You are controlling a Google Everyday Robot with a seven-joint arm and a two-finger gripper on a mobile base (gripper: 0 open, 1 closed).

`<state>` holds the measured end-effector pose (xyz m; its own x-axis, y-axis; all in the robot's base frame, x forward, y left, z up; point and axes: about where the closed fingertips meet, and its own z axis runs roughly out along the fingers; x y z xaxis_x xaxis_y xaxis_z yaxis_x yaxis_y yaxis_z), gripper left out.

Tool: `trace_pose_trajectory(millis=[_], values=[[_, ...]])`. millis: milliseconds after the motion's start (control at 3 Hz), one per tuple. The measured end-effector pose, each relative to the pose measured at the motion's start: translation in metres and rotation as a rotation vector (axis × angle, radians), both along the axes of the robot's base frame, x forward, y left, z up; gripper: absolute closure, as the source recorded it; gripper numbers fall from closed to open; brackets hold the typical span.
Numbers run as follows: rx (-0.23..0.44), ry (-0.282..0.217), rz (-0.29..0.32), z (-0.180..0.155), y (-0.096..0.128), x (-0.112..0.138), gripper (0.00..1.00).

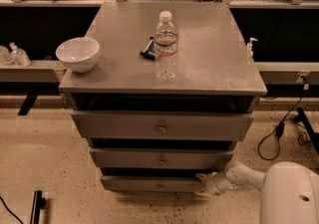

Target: Open bottom drawer

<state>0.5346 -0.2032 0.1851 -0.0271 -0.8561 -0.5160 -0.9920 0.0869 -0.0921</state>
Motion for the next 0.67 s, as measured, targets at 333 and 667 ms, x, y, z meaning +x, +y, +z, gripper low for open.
trace_pose_trajectory(millis=[333,667], values=[[0.013,0.003,0.012,0.009,0.000,-0.014,0.94],[0.031,-0.001,0.027,0.022,0.001,-0.026,1.00]])
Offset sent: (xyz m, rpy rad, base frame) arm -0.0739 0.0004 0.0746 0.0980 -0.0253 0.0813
